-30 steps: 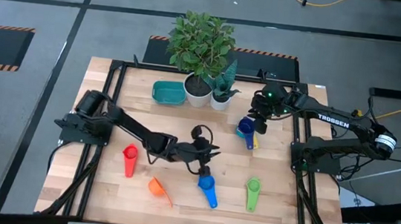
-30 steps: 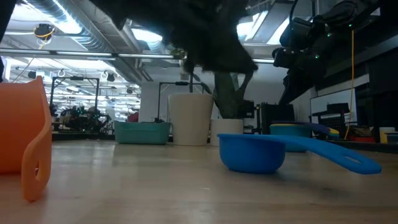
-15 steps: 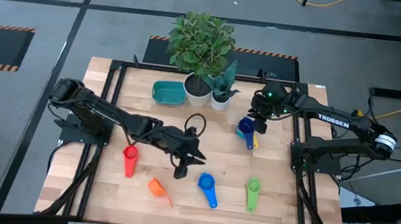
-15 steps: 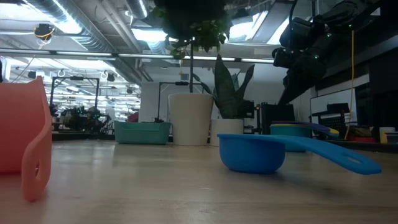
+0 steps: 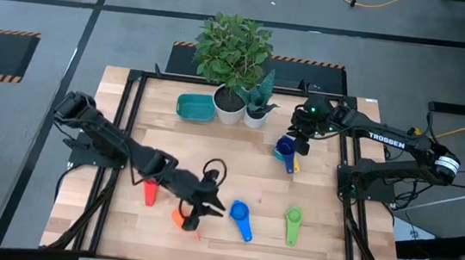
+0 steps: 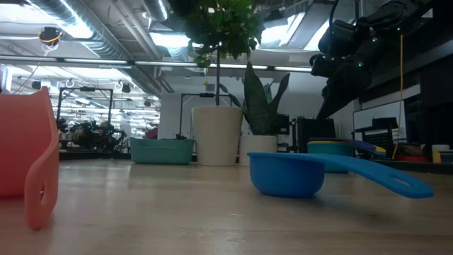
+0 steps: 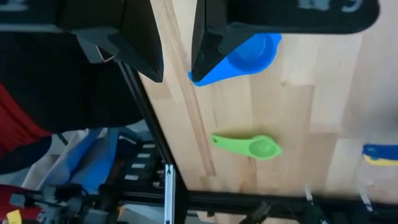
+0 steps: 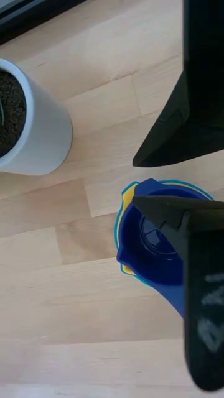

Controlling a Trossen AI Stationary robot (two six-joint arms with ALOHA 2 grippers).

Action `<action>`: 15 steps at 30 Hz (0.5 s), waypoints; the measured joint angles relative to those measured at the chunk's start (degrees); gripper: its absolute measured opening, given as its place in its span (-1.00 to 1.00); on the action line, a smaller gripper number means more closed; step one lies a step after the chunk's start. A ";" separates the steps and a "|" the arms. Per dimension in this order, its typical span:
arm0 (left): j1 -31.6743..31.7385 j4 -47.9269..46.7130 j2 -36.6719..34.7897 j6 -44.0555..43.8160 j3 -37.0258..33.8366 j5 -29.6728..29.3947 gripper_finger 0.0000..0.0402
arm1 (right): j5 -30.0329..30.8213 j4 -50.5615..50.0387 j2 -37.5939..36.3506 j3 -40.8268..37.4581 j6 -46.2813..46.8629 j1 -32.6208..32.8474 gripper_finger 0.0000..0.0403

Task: Nest measuring cups in basket
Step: Stack the orange measuring cup on top of the blue measuring cup

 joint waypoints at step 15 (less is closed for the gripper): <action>-6.97 1.07 3.78 -1.92 0.09 -8.91 -0.62 | 0.00 0.03 0.00 0.01 0.19 0.00 -0.55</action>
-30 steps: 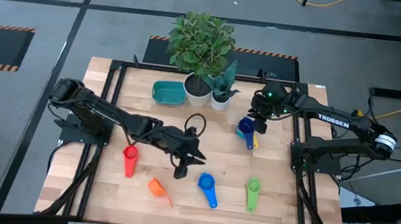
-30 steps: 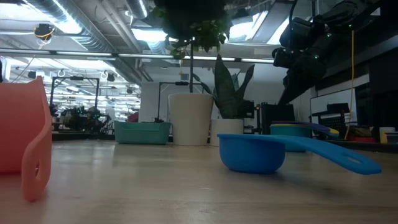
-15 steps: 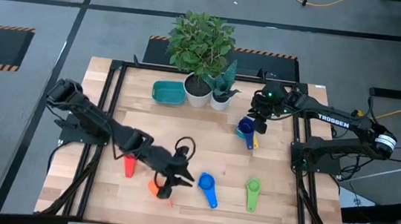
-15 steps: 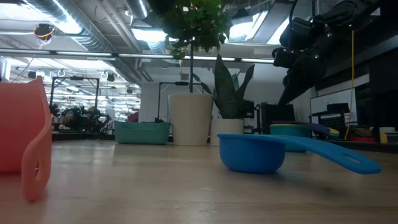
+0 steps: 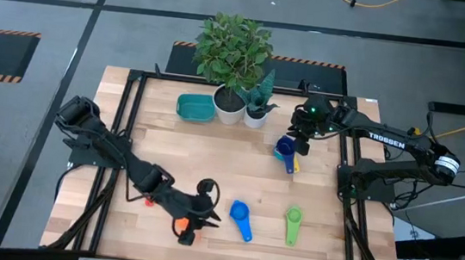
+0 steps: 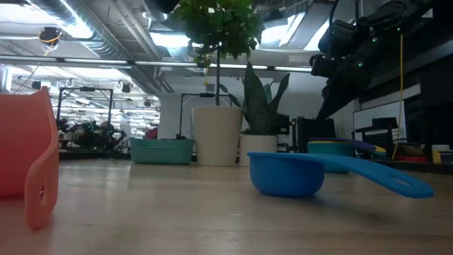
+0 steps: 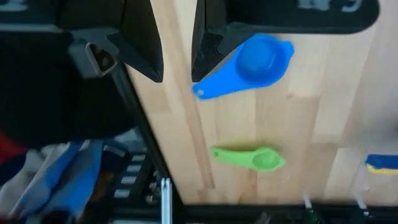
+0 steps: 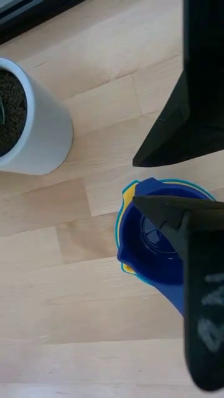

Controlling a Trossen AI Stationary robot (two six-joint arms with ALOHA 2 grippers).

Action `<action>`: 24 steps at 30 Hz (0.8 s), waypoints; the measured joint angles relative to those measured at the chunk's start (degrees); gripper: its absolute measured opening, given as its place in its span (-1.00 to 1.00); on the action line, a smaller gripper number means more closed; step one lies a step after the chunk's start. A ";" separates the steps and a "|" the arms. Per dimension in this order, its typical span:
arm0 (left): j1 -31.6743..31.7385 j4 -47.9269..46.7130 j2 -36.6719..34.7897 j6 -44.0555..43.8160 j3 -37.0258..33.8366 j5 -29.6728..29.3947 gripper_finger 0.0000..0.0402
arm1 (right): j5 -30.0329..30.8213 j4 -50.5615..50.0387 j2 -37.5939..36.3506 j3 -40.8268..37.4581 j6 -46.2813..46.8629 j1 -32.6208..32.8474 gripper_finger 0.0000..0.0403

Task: Nest measuring cups in basket
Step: Stack the orange measuring cup on top of the blue measuring cup

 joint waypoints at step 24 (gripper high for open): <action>3.43 -13.57 0.47 -21.08 -0.09 7.60 -0.39 | 0.00 0.11 0.00 0.00 -0.20 0.01 -0.55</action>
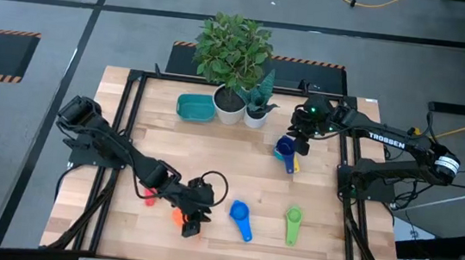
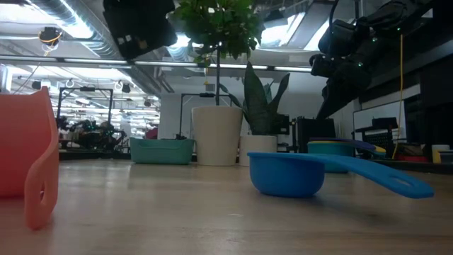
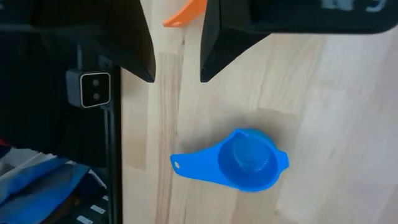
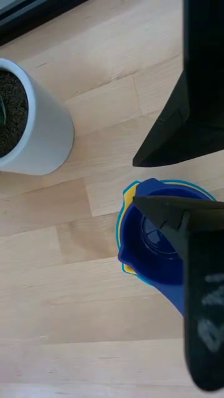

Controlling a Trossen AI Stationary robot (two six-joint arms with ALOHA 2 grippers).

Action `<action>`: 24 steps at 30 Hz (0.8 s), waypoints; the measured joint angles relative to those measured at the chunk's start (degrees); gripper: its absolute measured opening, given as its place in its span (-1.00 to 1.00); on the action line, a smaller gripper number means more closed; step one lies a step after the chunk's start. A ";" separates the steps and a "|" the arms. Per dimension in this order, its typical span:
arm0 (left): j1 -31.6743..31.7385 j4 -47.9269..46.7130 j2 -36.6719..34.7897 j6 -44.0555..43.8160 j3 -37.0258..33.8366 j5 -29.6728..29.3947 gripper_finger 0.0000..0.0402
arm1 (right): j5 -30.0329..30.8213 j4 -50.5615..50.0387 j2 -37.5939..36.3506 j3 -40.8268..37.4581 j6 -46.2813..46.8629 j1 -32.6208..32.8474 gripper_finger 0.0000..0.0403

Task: Nest measuring cups in basket
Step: Stack the orange measuring cup on top of the blue measuring cup

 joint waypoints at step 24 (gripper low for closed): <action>-6.94 1.02 10.18 15.01 0.00 -1.03 -0.39 | 0.04 0.11 0.00 0.00 -0.01 0.00 -0.56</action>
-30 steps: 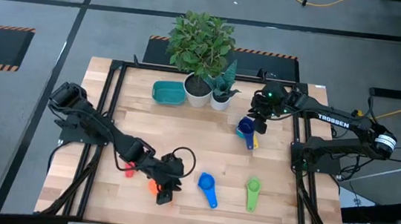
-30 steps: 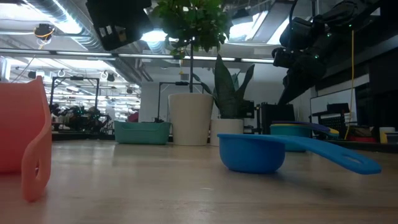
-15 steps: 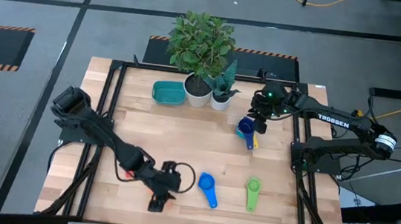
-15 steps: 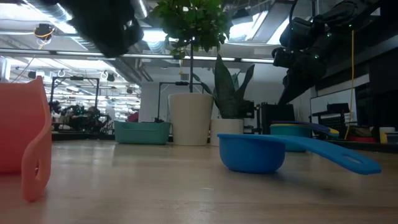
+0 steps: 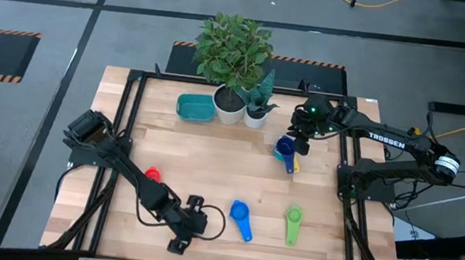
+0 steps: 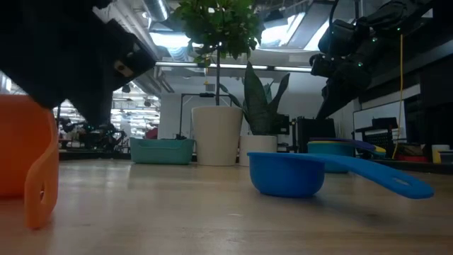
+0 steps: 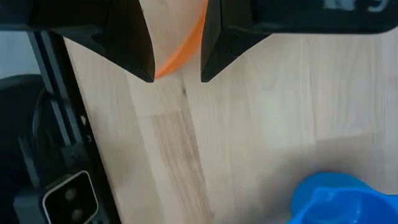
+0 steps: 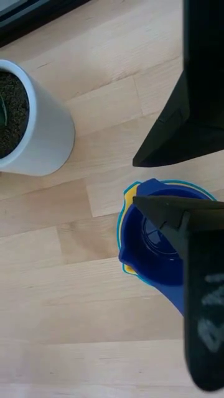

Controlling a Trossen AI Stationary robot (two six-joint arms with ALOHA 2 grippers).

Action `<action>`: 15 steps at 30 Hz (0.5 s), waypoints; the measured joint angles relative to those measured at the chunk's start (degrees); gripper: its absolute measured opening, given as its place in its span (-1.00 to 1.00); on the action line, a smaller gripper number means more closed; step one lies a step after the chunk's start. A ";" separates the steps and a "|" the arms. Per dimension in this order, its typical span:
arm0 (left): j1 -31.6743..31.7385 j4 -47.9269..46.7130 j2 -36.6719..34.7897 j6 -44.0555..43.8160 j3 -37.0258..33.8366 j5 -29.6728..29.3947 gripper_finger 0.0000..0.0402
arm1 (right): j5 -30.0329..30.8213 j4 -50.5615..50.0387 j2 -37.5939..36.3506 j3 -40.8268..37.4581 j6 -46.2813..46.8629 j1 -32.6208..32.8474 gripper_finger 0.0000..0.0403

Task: Nest measuring cups in basket
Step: Stack the orange measuring cup on top of the blue measuring cup

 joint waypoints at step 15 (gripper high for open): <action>0.21 -3.31 0.00 11.80 3.58 -0.73 -0.39 | -0.02 -0.05 0.00 0.00 0.12 0.00 -0.55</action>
